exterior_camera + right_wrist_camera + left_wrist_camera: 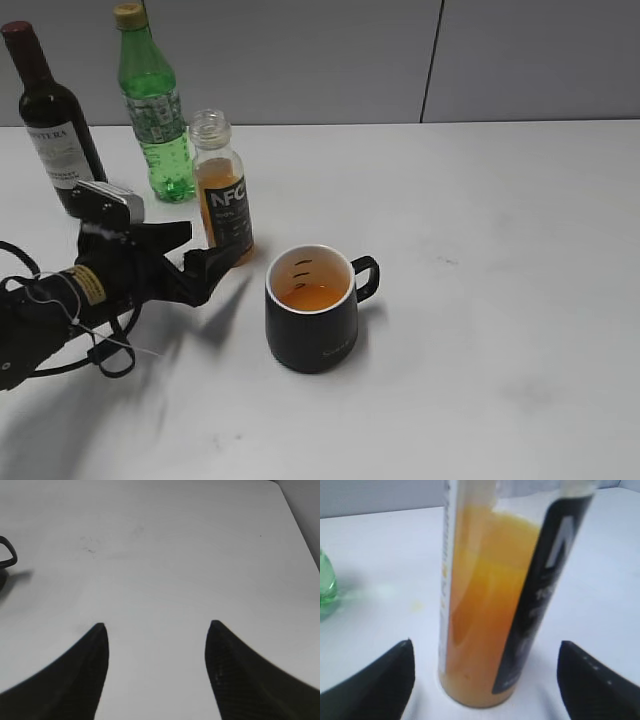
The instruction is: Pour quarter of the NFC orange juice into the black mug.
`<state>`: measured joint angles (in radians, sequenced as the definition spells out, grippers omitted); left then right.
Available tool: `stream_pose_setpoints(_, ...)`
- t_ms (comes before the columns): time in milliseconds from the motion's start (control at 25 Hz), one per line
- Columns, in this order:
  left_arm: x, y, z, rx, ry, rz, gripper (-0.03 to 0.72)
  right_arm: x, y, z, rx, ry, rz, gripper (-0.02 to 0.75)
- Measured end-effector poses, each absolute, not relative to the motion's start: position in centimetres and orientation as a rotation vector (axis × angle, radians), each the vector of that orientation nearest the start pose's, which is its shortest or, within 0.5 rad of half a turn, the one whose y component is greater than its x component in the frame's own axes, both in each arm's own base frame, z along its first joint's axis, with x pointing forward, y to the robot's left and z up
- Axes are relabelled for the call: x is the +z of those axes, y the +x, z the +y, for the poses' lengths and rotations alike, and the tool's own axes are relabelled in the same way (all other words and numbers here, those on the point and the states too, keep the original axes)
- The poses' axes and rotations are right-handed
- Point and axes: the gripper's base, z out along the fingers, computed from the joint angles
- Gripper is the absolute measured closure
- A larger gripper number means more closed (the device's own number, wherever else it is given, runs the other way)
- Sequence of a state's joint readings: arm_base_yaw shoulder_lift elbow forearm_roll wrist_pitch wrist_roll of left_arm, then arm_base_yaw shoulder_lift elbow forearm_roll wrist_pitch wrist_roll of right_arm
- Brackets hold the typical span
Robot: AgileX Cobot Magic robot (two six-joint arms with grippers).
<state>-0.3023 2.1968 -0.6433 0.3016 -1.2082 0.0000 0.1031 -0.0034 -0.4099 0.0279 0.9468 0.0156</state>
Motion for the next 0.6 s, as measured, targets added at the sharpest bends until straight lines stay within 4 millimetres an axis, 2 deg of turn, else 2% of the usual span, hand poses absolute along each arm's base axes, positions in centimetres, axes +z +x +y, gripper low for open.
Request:
stream_pose_setpoints(200, 7.3, 28.1, -11.4, -0.392, 0.567, 1.786, -0.005, 26.1, 0.9, 0.3, 0.109, -0.086, 2.017, 0.272)
stream_pose_setpoints(320, 8.9, 27.2, -10.6, -0.353, 0.531, 1.803, -0.001, 26.1, 0.9, 0.3, 0.109, -0.086, 2.017, 0.272)
stream_pose_setpoints(600, 13.4, 26.2, -9.0, -0.198, 0.505, 2.046, 0.006, 26.1, 0.9, 0.3, 0.109, -0.086, 2.017, 0.272)
